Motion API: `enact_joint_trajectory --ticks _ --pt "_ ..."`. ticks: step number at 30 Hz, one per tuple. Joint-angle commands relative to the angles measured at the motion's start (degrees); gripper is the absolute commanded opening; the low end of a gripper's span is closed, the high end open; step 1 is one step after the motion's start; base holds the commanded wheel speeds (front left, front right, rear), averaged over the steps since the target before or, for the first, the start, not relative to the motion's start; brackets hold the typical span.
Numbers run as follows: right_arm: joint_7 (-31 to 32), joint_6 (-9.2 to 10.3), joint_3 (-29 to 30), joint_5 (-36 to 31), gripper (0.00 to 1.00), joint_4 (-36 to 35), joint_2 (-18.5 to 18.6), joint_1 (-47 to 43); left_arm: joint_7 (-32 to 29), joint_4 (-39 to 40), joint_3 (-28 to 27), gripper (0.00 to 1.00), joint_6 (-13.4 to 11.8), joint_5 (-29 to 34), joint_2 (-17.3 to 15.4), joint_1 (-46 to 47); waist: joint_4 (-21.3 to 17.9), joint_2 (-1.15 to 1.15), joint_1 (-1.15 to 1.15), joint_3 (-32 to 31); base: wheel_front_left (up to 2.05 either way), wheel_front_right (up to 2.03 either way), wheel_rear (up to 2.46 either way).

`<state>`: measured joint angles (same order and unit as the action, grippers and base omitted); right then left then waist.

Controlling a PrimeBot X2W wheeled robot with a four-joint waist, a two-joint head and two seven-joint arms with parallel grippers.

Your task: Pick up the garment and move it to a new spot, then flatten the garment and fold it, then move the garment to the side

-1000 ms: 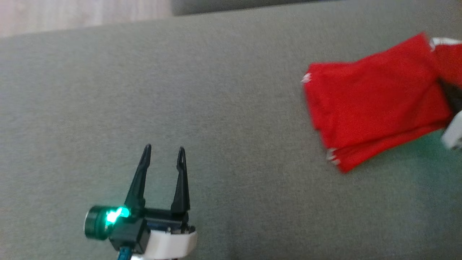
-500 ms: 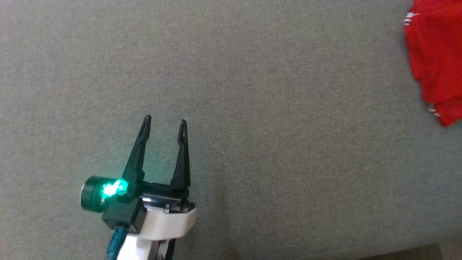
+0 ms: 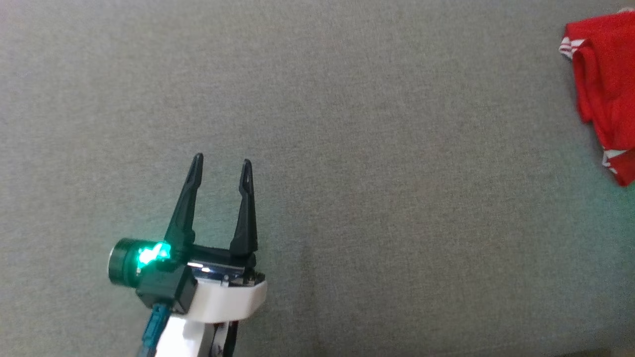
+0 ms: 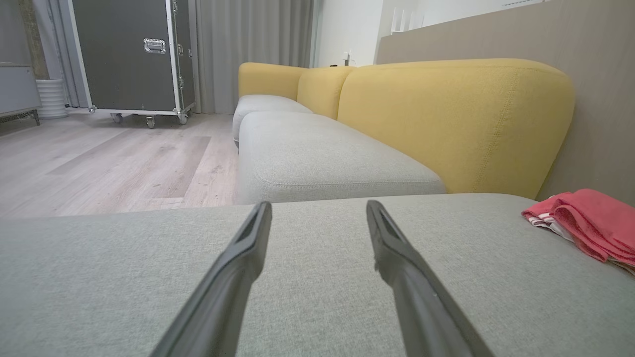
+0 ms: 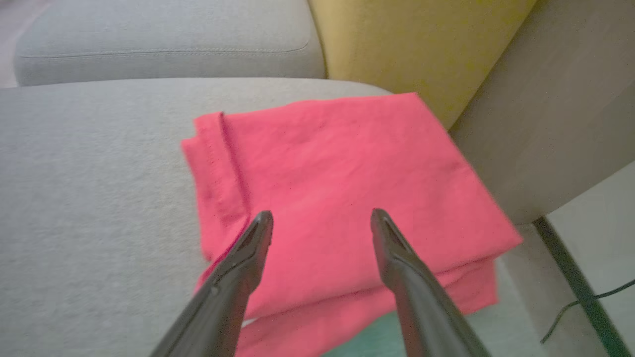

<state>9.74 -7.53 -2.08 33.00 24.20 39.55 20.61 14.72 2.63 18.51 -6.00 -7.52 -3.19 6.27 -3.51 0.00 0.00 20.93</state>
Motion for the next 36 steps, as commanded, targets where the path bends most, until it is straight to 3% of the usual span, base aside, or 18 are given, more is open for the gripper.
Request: enact_joint_trajectory --ticks 1,8,9,16,19,27,36 --pt "-0.9 0.04 0.0 -0.7 1.00 -2.2 1.1 -1.5 0.3 1.4 -1.7 1.00 0.0 -0.1 0.3 -0.8 0.8 0.00 0.00 -1.7 0.00 0.00 0.00" --pt "-5.5 0.04 -5.2 -3.7 1.00 -6.7 -11.4 -7.7 0.3 -1.7 -2.0 1.00 0.2 -1.0 0.3 -4.0 2.7 0.00 0.00 -8.5 0.00 0.00 0.00" --pt "-8.2 0.04 -8.2 -4.5 1.00 -6.5 -14.2 -9.4 0.3 -3.0 -2.1 1.00 0.1 -1.7 0.3 -5.1 3.4 0.00 0.00 -10.7 0.00 0.00 0.00" --pt "-22.5 0.04 -19.1 -9.1 1.00 -3.5 -22.3 -13.8 0.3 -6.5 -3.9 1.00 -0.3 -4.3 0.3 -9.9 4.8 0.00 0.00 -18.8 0.00 0.00 0.00" --pt "-24.6 0.04 -18.6 -10.1 1.00 -3.8 -25.0 -15.6 0.3 -6.3 -4.9 1.00 -0.8 -4.2 0.3 -12.2 4.9 0.00 0.00 -21.1 0.00 0.00 0.00" --pt "-24.7 0.04 -6.8 -22.6 1.00 -17.7 -30.7 -25.1 0.3 -3.7 -6.4 1.00 -0.5 -3.0 0.3 -16.4 5.2 0.00 0.00 -24.1 0.00 0.00 0.00" --pt "-24.7 0.04 -3.9 -26.4 1.00 -20.6 -32.9 -30.8 0.3 -3.1 -7.6 1.00 0.3 -2.3 0.3 -18.4 5.0 0.00 0.00 -25.5 0.00 0.00 0.00"
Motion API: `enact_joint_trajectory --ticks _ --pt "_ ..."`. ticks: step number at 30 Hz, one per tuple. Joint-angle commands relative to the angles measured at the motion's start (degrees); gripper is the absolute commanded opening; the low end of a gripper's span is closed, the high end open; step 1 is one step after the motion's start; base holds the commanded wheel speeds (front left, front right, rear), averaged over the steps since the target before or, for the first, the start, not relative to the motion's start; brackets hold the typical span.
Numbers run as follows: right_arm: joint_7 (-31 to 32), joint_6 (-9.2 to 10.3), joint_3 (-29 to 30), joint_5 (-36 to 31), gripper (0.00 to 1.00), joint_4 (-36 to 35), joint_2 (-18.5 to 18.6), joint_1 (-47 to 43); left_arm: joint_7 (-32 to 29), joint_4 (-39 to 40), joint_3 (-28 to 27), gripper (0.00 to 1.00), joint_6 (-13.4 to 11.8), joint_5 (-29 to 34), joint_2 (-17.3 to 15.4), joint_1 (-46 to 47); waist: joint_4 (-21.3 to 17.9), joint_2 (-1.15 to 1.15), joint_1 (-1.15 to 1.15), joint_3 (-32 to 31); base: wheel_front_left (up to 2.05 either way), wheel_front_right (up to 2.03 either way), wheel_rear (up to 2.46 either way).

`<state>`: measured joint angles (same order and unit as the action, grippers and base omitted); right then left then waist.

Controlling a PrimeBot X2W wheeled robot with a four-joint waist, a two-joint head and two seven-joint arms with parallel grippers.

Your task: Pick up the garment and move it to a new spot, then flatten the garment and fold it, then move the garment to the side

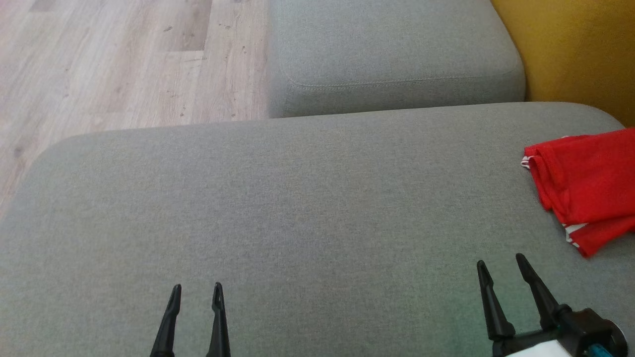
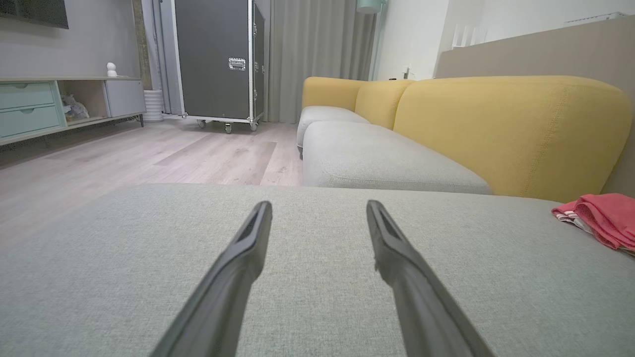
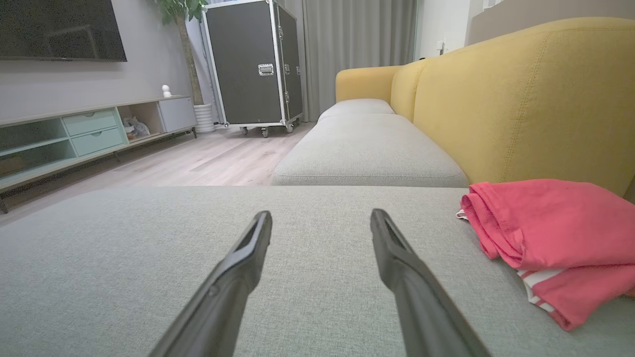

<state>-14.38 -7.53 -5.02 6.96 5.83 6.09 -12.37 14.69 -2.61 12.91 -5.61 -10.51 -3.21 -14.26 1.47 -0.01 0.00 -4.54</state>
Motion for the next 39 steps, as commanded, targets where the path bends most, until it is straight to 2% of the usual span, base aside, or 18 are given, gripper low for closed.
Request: enact_joint_trajectory --ticks 1,9,10,14,39 --pt "-0.6 0.04 -0.9 -0.5 1.00 -2.2 0.4 2.0 0.3 2.1 -2.1 1.00 0.0 0.8 0.3 2.0 -0.1 0.01 0.00 0.0 0.00 0.00 0.00" --pt "-0.6 0.04 -0.6 -0.6 1.00 -2.0 -0.3 1.8 0.3 1.9 -2.5 1.00 0.1 1.3 0.3 1.7 -0.2 0.01 0.00 -0.3 0.00 0.00 0.00" --pt "0.0 0.00 0.3 -0.4 0.00 0.0 -0.6 0.0 0.0 0.0 -0.3 0.00 0.1 0.7 0.0 -0.1 -0.2 0.01 0.01 -0.3 0.00 0.00 0.00" --pt "0.1 0.00 -0.1 -0.1 0.00 3.0 -0.7 -0.4 0.0 -3.0 0.0 0.00 0.1 0.7 0.0 -0.7 -0.3 0.01 0.01 -0.3 0.00 0.00 0.00" --pt "3.5 0.01 1.1 18.7 0.00 4.0 -0.4 3.5 -3.3 -4.9 -2.6 0.00 2.8 -17.8 -1.0 3.8 -0.5 0.01 0.01 0.7 0.00 0.00 0.00"
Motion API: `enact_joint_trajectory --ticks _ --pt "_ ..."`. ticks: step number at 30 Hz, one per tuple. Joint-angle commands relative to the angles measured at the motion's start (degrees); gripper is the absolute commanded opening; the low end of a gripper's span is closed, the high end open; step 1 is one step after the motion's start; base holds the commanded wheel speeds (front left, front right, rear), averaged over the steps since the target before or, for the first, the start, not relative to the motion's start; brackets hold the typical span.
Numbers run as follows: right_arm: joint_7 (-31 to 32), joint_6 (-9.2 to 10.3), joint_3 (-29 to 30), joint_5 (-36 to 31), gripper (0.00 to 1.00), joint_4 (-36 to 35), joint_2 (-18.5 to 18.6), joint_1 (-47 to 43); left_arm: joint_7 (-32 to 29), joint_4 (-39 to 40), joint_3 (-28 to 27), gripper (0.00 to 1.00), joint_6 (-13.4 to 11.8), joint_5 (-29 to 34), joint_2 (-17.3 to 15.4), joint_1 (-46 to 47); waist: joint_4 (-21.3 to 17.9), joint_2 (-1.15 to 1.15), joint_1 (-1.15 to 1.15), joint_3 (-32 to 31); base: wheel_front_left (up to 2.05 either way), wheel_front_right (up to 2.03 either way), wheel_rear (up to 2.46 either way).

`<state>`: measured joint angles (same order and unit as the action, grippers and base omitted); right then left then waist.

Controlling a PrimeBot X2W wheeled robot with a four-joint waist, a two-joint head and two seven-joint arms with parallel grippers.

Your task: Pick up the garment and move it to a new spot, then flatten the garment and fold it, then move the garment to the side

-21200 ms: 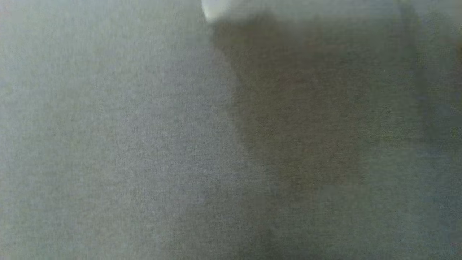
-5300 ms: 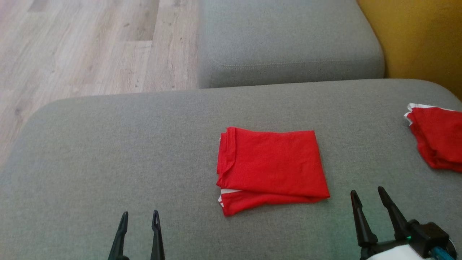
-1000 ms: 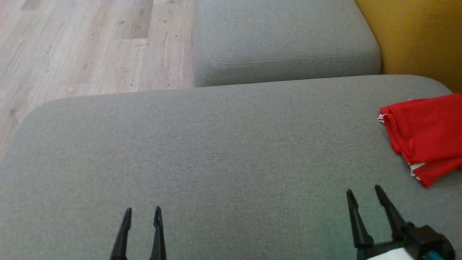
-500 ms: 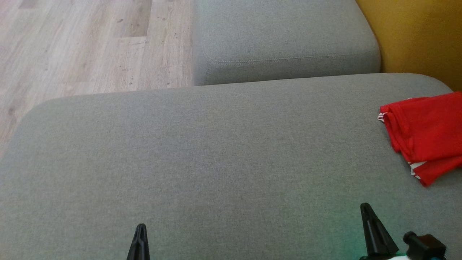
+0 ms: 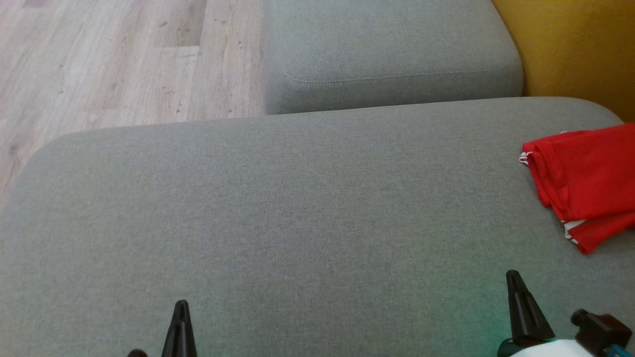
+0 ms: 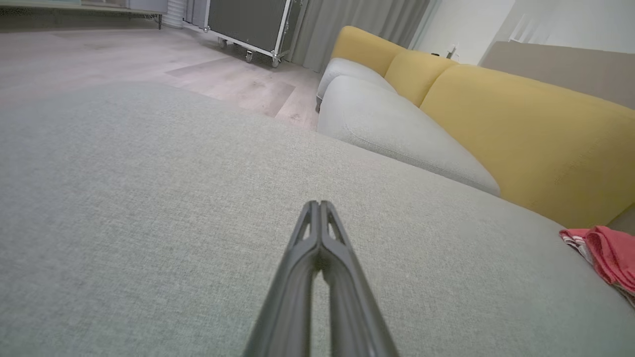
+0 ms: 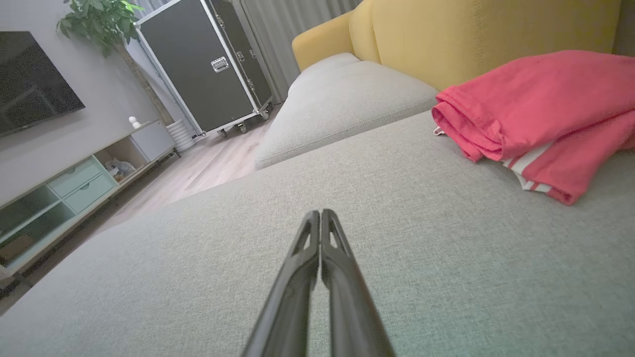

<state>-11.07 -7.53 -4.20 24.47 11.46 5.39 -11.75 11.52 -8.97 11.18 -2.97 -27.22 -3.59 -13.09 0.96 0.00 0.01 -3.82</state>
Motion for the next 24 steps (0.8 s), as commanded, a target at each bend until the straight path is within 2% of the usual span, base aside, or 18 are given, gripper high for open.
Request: enact_joint_trajectory --ticks 1,24 --pt "0.3 0.01 0.4 1.9 0.00 -1.6 0.3 3.1 -0.3 1.4 -1.0 0.00 0.3 -1.7 -0.6 2.8 0.0 0.00 0.00 0.1 0.00 0.00 0.00" --pt "3.6 0.02 1.9 17.4 0.00 -0.7 0.3 6.3 -3.5 0.1 -3.8 0.00 2.6 -16.8 -1.0 6.4 -0.2 0.00 -0.01 0.9 0.00 0.00 0.00"
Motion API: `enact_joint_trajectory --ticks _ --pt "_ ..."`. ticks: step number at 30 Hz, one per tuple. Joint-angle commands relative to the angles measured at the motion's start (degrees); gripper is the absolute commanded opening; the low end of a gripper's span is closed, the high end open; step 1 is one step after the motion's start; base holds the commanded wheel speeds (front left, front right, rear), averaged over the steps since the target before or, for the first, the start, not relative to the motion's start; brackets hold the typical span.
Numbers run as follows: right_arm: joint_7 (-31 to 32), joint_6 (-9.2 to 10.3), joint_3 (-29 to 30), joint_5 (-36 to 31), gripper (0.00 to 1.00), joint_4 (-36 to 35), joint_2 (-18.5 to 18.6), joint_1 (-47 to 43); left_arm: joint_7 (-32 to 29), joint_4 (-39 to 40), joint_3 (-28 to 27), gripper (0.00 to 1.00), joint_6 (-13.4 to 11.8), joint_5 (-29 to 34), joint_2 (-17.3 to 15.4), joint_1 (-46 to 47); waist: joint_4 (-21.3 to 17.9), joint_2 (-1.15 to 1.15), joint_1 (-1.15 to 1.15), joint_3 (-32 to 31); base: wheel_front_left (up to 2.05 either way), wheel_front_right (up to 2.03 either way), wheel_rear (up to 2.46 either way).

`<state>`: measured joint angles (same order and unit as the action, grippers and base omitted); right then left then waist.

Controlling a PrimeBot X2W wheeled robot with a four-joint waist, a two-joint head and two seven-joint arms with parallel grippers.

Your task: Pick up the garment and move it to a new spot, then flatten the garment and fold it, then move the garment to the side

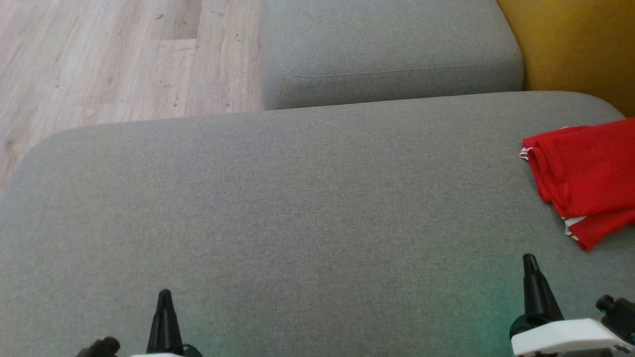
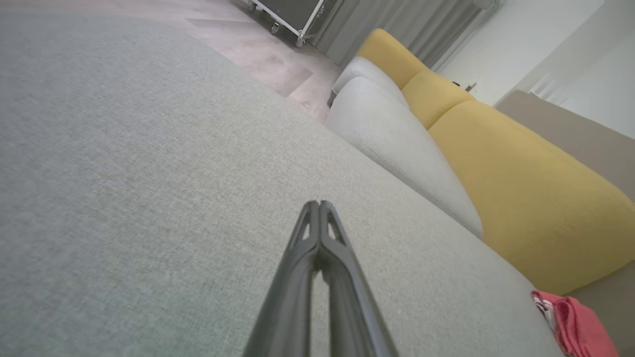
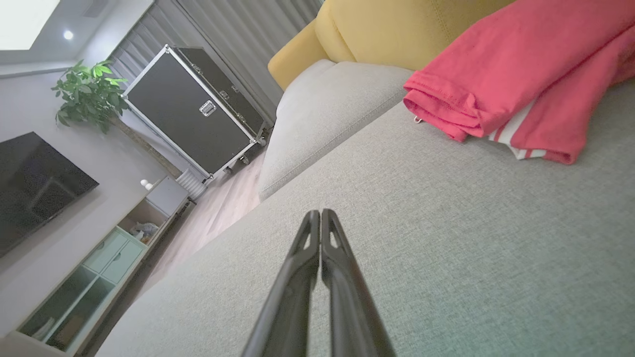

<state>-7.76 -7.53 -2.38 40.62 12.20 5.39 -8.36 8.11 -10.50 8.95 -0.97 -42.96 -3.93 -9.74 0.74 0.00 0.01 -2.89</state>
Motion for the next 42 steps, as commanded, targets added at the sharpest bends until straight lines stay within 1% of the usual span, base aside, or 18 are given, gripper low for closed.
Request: enact_joint_trajectory --ticks 1,42 --pt "0.4 0.02 0.2 1.9 0.00 -1.4 0.3 3.1 -0.2 1.5 -1.7 0.00 0.7 -1.8 -0.7 3.2 0.0 0.00 0.00 0.1 0.00 0.00 0.00" --pt "6.8 0.03 3.6 29.5 0.00 0.3 -0.3 9.1 -6.7 -1.1 -7.5 0.00 4.9 -28.5 -0.9 9.9 -0.4 0.00 0.00 1.7 0.00 0.00 0.00"
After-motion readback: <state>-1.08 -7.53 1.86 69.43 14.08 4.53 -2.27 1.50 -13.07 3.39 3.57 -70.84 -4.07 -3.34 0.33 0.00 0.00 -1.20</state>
